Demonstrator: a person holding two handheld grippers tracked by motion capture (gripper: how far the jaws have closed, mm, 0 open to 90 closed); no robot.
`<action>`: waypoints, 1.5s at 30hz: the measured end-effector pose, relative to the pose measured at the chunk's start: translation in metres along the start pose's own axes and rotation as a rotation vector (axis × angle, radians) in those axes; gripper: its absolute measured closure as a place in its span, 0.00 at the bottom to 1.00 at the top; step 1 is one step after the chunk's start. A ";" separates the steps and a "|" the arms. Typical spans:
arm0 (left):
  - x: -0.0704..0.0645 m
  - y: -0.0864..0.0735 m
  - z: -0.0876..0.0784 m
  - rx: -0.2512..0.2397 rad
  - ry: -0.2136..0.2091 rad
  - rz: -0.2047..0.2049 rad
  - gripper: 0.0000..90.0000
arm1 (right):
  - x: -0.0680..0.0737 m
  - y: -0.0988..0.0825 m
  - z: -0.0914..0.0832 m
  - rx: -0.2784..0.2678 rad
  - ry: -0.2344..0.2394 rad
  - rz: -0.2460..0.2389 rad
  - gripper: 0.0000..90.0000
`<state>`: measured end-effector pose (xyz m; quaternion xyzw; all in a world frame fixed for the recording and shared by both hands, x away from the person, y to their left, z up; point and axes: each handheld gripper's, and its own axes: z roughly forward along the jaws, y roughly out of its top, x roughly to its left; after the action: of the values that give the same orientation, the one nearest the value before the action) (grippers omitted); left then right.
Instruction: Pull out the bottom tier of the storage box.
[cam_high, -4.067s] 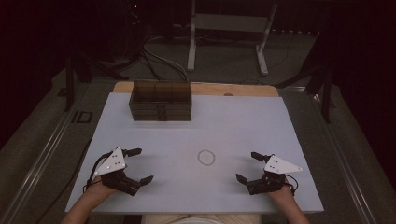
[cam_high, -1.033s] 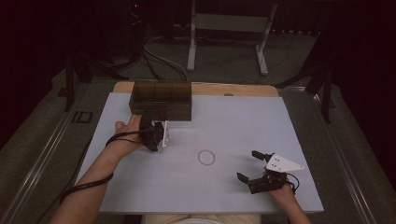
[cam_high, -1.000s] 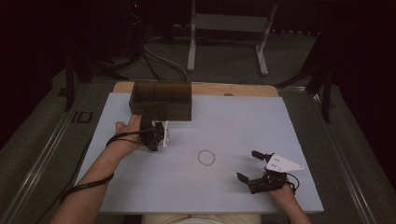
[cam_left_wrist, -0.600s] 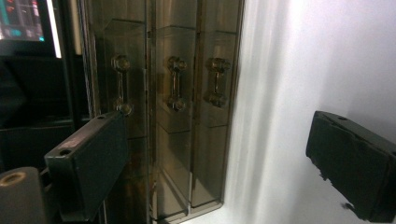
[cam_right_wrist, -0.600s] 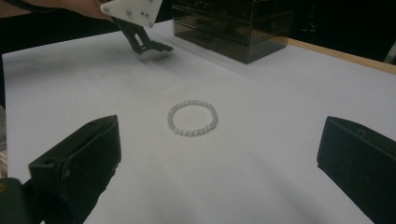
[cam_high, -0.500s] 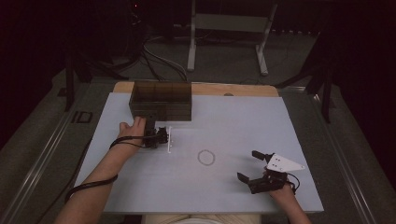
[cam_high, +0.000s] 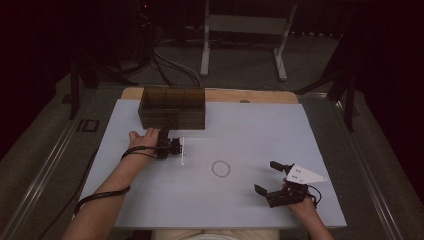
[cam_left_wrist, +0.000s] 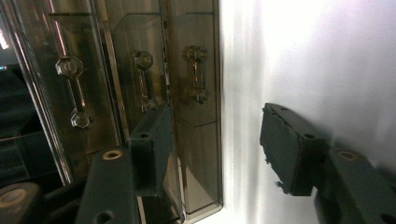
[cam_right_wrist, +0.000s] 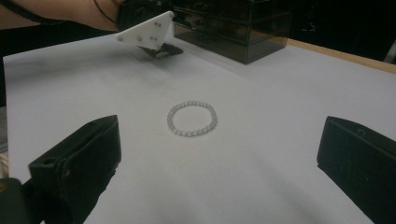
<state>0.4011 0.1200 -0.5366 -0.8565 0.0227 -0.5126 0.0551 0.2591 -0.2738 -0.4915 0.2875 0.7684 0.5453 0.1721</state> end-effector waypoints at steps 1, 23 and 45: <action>-0.001 0.001 0.002 0.004 0.012 -0.008 0.57 | 0.000 0.000 0.000 0.001 0.000 -0.002 0.00; -0.007 0.011 0.025 0.066 0.063 -0.013 0.80 | 0.000 0.000 0.000 0.002 0.010 0.002 0.00; -0.005 0.021 0.025 0.106 0.097 -0.028 0.91 | 0.001 0.000 0.001 0.018 0.020 -0.002 0.00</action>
<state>0.4210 0.1011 -0.5551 -0.8268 -0.0137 -0.5547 0.0920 0.2589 -0.2727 -0.4922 0.2827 0.7753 0.5411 0.1622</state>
